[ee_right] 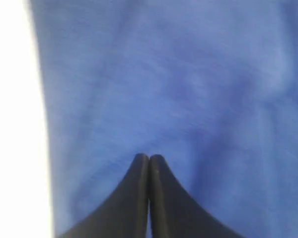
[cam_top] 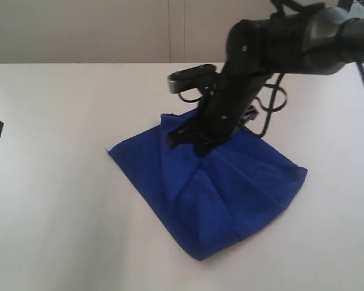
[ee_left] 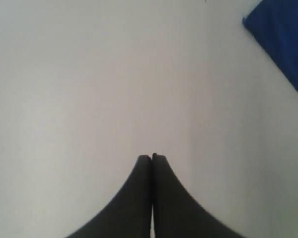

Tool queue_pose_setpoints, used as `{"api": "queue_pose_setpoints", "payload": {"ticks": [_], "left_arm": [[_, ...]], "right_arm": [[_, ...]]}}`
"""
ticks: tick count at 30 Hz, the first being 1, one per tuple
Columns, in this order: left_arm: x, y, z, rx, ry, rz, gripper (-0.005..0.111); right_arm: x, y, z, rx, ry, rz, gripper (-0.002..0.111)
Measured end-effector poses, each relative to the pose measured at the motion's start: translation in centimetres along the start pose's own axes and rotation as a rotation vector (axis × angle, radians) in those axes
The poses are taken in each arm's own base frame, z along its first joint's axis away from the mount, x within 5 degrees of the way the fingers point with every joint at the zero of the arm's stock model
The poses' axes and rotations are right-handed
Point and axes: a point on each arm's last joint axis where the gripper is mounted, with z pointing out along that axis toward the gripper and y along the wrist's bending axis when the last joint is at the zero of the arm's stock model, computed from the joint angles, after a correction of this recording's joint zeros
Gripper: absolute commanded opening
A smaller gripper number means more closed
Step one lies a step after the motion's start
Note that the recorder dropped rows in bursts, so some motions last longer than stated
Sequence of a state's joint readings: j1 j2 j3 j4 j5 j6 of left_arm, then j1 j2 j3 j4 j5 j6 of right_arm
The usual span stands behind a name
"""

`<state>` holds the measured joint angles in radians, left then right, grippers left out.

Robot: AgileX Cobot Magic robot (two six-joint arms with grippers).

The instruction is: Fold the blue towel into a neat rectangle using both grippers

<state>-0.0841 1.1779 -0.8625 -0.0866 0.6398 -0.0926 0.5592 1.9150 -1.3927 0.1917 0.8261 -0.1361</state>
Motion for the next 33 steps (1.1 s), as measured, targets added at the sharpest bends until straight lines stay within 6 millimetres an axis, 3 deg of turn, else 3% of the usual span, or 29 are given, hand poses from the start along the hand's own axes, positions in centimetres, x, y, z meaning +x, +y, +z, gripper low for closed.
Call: {"api": "queue_pose_setpoints", "payload": {"ticks": [4, 6, 11, 23, 33], "left_arm": [[0.0, 0.0, 0.0, 0.0, 0.0, 0.0, 0.0], [0.0, 0.0, 0.0, 0.0, 0.0, 0.0, 0.0], [0.0, 0.0, 0.0, 0.0, 0.0, 0.0, 0.0], [0.0, 0.0, 0.0, 0.0, 0.0, 0.0, 0.0], [0.0, 0.0, 0.0, 0.0, 0.0, 0.0, 0.0]], "right_arm": [[-1.4, 5.4, 2.1, -0.061, -0.032, -0.113, 0.0], [-1.7, 6.4, 3.5, -0.069, -0.02, -0.133, 0.0], [-1.1, 6.2, 6.5, -0.06, 0.058, -0.135, 0.0], [-0.8, 6.2, 8.4, -0.058, 0.078, -0.133, 0.0], [-2.0, 6.1, 9.2, -0.048, -0.046, -0.033, 0.0]]}}
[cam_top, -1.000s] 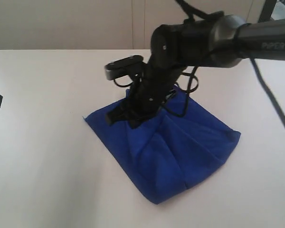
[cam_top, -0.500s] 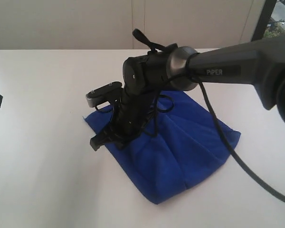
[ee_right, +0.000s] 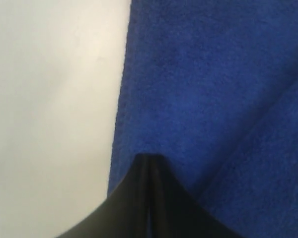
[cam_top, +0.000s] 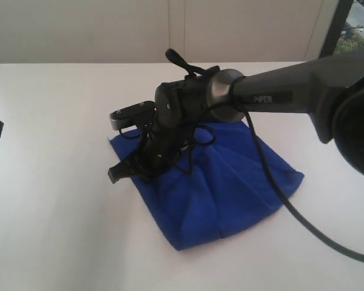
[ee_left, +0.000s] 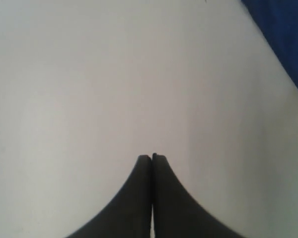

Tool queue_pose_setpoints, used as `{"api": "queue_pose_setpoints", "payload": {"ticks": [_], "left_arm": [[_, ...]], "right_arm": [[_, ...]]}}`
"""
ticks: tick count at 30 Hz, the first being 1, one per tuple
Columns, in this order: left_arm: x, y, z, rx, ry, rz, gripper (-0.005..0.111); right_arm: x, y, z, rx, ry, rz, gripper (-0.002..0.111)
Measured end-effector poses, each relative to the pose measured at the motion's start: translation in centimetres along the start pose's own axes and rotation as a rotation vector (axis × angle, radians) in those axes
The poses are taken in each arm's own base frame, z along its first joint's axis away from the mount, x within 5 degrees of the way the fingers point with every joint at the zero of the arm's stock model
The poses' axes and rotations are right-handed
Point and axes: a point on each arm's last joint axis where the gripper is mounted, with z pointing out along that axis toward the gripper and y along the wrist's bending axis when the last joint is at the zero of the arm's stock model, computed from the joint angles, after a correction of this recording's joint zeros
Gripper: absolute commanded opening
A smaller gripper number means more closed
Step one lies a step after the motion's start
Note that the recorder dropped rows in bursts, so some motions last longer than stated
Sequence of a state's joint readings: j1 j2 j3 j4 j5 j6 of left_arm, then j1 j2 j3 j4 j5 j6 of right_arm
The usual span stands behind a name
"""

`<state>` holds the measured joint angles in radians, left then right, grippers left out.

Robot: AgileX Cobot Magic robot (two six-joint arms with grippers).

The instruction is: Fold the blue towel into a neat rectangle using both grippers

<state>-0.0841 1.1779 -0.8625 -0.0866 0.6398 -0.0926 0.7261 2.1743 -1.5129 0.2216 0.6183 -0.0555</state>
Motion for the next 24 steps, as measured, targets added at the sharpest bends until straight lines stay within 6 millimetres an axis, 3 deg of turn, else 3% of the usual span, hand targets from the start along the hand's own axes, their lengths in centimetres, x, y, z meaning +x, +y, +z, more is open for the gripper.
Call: {"api": "queue_pose_setpoints", "payload": {"ticks": [19, 24], "left_arm": [[0.0, 0.0, 0.0, 0.0, 0.0, 0.0, 0.0], [0.0, 0.0, 0.0, 0.0, 0.0, 0.0, 0.0]], "right_arm": [[-2.4, -0.8, 2.5, -0.007, -0.331, 0.239, 0.0], [-2.8, -0.4, 0.7, -0.019, -0.34, 0.245, 0.0]]}}
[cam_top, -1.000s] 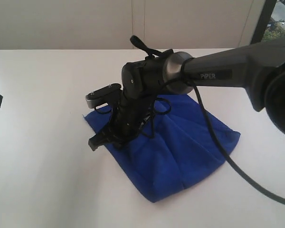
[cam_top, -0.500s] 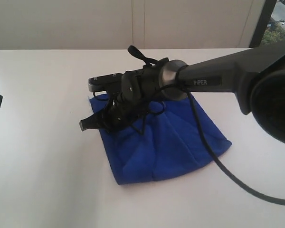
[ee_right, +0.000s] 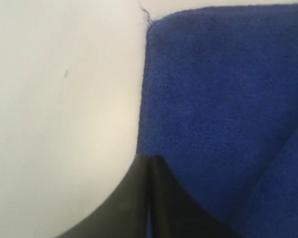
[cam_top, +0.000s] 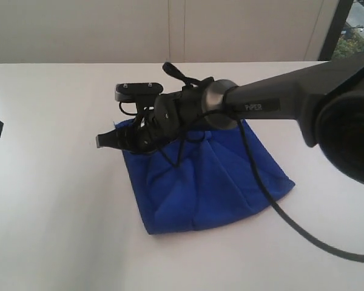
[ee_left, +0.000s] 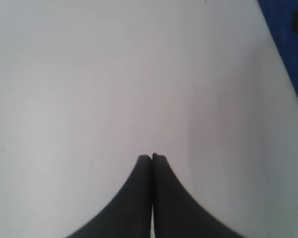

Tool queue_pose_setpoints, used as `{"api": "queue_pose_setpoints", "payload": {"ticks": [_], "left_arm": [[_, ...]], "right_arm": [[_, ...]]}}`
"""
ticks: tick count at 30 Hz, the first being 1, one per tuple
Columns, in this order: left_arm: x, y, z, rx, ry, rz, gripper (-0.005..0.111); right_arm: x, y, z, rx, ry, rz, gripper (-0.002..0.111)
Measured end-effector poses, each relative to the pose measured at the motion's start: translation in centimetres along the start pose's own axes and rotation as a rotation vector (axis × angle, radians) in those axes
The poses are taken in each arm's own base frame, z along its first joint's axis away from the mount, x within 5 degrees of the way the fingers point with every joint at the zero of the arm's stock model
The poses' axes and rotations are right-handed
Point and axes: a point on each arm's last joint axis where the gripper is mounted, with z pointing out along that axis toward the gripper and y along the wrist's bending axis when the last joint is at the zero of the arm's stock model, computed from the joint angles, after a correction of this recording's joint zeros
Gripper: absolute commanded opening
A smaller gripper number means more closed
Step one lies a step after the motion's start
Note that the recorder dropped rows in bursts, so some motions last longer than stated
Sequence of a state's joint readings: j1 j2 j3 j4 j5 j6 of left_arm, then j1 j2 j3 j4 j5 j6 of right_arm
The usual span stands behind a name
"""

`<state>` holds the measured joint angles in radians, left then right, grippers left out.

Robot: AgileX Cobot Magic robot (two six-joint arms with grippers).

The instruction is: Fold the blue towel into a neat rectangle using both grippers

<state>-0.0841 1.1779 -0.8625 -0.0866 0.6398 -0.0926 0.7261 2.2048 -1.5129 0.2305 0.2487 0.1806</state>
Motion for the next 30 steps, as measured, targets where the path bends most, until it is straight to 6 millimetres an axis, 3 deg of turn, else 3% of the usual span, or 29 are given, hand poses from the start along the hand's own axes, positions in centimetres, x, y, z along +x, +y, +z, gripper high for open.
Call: {"api": "queue_pose_setpoints", "payload": {"ticks": [5, 9, 15, 30], "left_arm": [[0.0, 0.0, 0.0, 0.0, 0.0, 0.0, 0.0], [0.0, 0.0, 0.0, 0.0, 0.0, 0.0, 0.0], [0.0, 0.0, 0.0, 0.0, 0.0, 0.0, 0.0], [0.0, 0.0, 0.0, 0.0, 0.0, 0.0, 0.0]], "right_arm": [[-1.6, 1.2, -4.6, -0.007, 0.053, -0.097, 0.0], [-0.8, 1.1, -6.9, 0.033, 0.223, -0.187, 0.0], [1.6, 1.3, -6.7, 0.054, 0.443, -0.263, 0.0], [4.8, 3.0, -4.6, 0.051, 0.576, -0.33, 0.0]]}}
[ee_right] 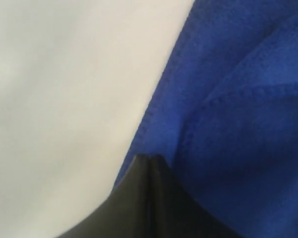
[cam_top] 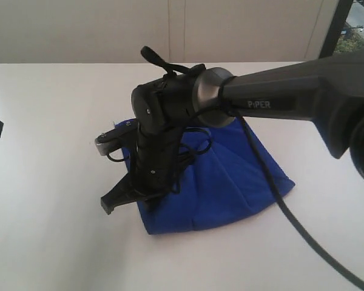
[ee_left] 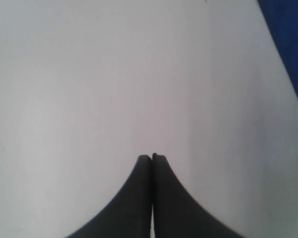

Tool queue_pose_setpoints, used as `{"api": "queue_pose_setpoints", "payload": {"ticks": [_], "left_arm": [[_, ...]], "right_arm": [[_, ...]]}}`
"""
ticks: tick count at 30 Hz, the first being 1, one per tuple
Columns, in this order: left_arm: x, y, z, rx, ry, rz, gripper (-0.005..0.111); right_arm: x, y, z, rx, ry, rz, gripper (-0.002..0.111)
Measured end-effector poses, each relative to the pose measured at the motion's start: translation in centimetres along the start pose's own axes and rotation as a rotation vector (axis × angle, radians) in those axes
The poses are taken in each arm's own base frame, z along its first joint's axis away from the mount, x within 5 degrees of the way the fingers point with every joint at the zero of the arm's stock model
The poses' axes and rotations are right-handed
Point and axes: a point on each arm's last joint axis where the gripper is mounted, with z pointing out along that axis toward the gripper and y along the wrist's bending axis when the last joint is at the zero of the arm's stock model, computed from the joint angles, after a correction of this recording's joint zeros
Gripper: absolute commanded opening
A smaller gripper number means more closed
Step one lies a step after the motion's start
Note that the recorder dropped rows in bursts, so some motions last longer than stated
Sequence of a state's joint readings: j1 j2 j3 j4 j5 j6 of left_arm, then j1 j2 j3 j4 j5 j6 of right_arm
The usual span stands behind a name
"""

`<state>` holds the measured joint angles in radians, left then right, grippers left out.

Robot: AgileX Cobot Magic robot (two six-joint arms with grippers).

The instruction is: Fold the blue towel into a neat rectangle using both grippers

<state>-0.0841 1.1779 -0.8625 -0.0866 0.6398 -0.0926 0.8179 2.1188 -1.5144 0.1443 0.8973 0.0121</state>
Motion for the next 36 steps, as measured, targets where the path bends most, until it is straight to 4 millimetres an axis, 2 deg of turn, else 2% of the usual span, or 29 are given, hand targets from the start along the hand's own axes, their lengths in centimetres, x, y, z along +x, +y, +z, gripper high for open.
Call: {"api": "queue_pose_setpoints", "payload": {"ticks": [4, 9, 16, 25, 36], "left_arm": [[0.0, 0.0, 0.0, 0.0, 0.0, 0.0, 0.0], [0.0, 0.0, 0.0, 0.0, 0.0, 0.0, 0.0], [0.0, 0.0, 0.0, 0.0, 0.0, 0.0, 0.0], [0.0, 0.0, 0.0, 0.0, 0.0, 0.0, 0.0], [0.0, 0.0, 0.0, 0.0, 0.0, 0.0, 0.0]], "right_arm": [[0.1, -0.1, 1.1, 0.001, 0.023, 0.004, 0.0], [0.1, 0.1, 1.3, -0.007, 0.023, 0.02, 0.0], [-0.7, 1.1, 1.7, -0.082, -0.062, 0.091, 0.0], [-1.9, 1.4, 2.0, -0.115, -0.19, 0.222, 0.0], [-2.4, 1.6, 1.7, -0.137, -0.239, 0.263, 0.0]]}}
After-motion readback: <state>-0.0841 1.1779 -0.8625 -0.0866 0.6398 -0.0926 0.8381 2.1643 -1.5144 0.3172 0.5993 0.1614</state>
